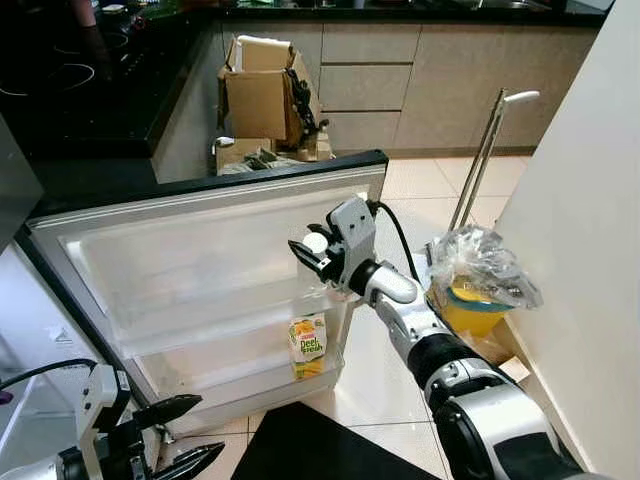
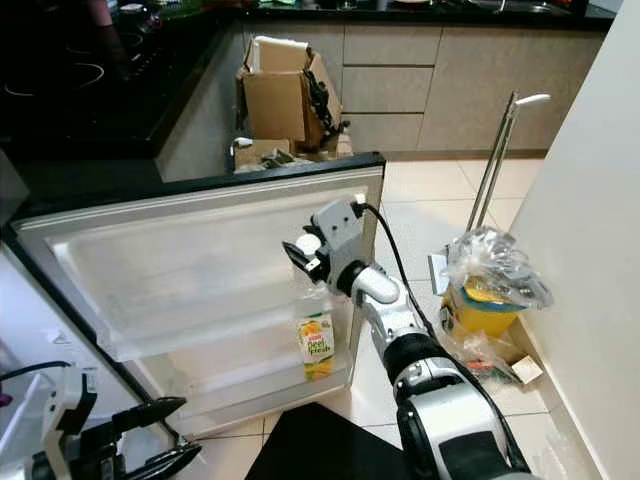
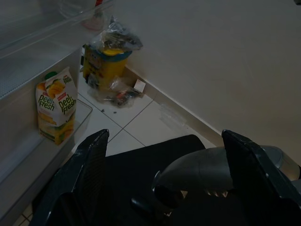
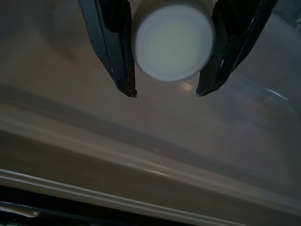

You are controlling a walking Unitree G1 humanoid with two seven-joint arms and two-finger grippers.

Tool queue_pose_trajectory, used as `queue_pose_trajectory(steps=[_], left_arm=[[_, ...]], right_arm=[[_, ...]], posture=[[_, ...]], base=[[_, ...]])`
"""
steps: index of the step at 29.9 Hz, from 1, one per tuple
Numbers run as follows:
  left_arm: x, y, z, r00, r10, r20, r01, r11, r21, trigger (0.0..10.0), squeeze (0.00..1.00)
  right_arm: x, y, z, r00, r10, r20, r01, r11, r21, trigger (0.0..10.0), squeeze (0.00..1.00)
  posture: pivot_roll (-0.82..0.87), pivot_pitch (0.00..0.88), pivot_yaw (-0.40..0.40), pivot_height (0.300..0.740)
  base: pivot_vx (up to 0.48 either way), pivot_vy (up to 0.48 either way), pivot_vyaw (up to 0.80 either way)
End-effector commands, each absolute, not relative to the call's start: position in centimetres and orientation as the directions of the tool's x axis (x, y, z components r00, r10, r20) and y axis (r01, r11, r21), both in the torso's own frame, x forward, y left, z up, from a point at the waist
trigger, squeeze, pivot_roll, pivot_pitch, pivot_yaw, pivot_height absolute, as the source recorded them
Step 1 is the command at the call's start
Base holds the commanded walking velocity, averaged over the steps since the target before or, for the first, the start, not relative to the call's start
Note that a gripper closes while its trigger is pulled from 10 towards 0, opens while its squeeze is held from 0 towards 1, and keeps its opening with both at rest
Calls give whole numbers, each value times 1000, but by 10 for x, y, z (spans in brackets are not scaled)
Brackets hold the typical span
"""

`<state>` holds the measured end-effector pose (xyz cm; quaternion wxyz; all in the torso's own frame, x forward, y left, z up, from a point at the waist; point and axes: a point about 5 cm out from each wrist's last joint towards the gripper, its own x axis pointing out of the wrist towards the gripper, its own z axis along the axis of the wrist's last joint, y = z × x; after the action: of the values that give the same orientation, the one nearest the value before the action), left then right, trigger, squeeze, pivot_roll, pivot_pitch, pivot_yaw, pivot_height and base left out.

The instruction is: Restocking fridge

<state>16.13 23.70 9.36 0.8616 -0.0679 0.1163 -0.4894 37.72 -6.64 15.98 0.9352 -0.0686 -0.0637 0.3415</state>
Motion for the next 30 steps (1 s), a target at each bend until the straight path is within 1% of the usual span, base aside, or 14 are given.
queue_pose_trajectory(steps=[1, 4, 12, 17, 24, 30], left_arm=[[159, 241, 97, 482, -862, -156, 832, 506, -226, 10000, 0], [160, 241, 97, 481, -862, -159, 833, 506, -224, 10000, 0], [161, 240, 98, 475, -866, -159, 837, 500, -223, 10000, 0], [162, 240, 98, 472, -867, -160, 839, 498, -222, 10000, 0], [161, 240, 98, 471, -867, -163, 839, 497, -221, 10000, 0], [161, 240, 99, 469, -868, -164, 840, 496, -220, 10000, 0]], right_arm=[[379, -63, 169, 755, 647, 106, -620, 757, -208, 10000, 0], [379, -61, 166, 763, 640, 85, -610, 758, -233, 10000, 0], [377, -61, 160, 763, 643, 65, -616, 754, -227, 10000, 0], [377, -61, 161, 759, 645, 86, -624, 759, -185, 10000, 4], [379, -64, 163, 787, 603, 128, -595, 798, -98, 10000, 0], [377, -64, 157, 798, 590, 127, -586, 807, -67, 10000, 0]], posture=[[43, 77, -46, 740], [44, 73, -46, 740], [40, 67, -45, 740], [39, 68, -44, 740], [42, 70, -42, 740], [44, 70, -40, 740]], base=[[0, 0, 0], [0, 0, 0], [0, 0, 0], [0, 0, 0], [0, 0, 0], [0, 0, 0]])
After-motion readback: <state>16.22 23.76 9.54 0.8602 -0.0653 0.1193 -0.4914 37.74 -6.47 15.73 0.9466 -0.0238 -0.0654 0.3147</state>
